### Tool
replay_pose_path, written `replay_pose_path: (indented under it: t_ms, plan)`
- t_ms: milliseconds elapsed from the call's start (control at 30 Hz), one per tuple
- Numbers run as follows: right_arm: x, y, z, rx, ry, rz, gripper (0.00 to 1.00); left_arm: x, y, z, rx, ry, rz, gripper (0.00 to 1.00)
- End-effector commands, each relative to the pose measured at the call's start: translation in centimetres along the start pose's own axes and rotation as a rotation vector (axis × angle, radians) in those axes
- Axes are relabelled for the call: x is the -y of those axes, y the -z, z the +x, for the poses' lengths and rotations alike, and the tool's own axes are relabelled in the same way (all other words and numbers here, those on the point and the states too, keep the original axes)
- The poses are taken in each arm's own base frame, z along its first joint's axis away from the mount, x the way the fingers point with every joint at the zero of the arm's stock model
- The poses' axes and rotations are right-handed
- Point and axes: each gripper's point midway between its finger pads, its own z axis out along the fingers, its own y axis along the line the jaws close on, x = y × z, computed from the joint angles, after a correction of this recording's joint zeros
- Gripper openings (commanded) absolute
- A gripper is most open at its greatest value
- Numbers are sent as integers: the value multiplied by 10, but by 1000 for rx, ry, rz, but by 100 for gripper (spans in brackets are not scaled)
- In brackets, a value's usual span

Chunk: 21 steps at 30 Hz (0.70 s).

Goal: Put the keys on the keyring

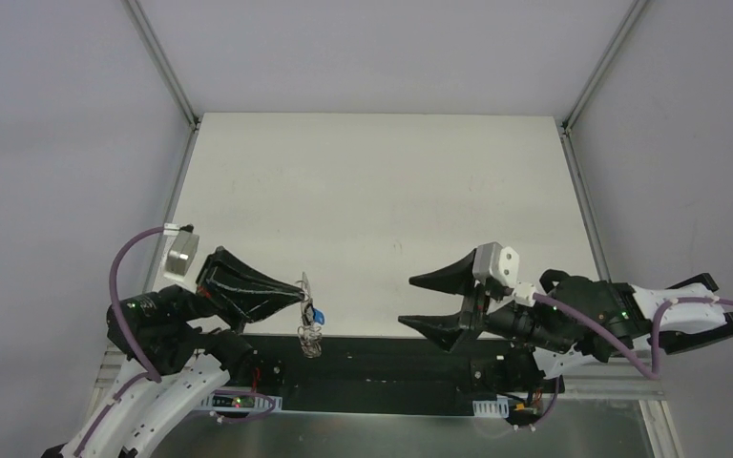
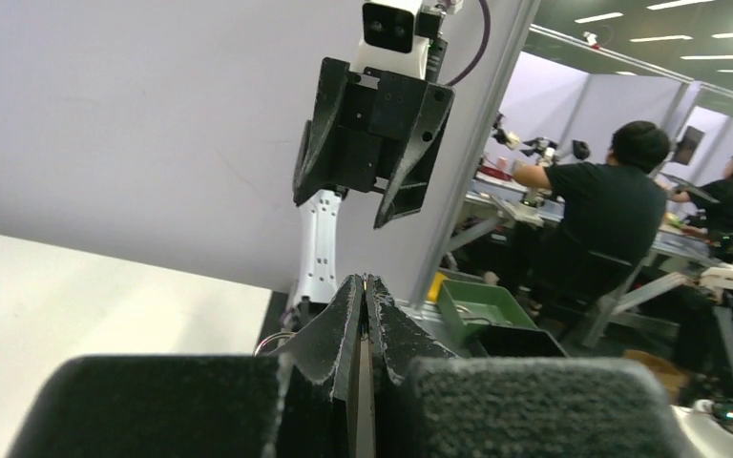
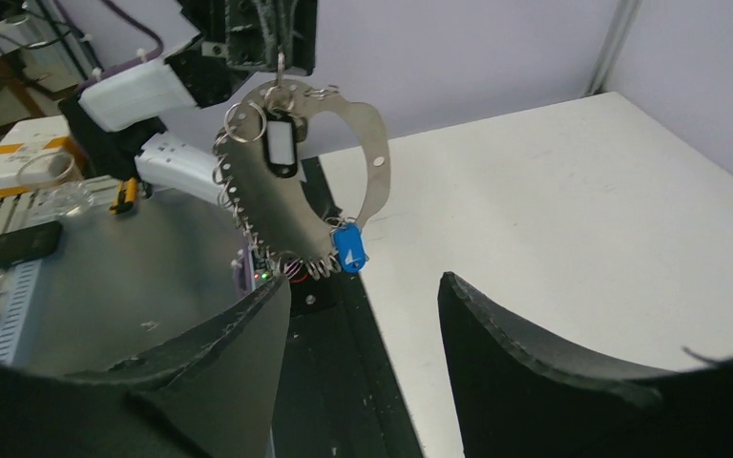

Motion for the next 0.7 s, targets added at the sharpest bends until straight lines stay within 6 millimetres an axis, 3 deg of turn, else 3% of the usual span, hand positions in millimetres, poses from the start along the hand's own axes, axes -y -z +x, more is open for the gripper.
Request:
replay_pose_path:
  t_ms: [0,167,333,467,667]
  plan:
    - [-26,4,35,-118,-42,-135,62,26,-11,-12,-18,75,134,0]
    - [-38,6,54,-189,-34,-207,63,26,-17,-4,-85,156,174,0]
    - [-46,6,59,-206,-32,-288,66,27,-17,4,-127,217,228,0]
    - [-48,-6,62,-238,-57,-341,67,29,-15,12,-175,240,262,0]
    - [-32,-26,64,-304,-175,-399,68,24,-16,22,-222,258,298,0]
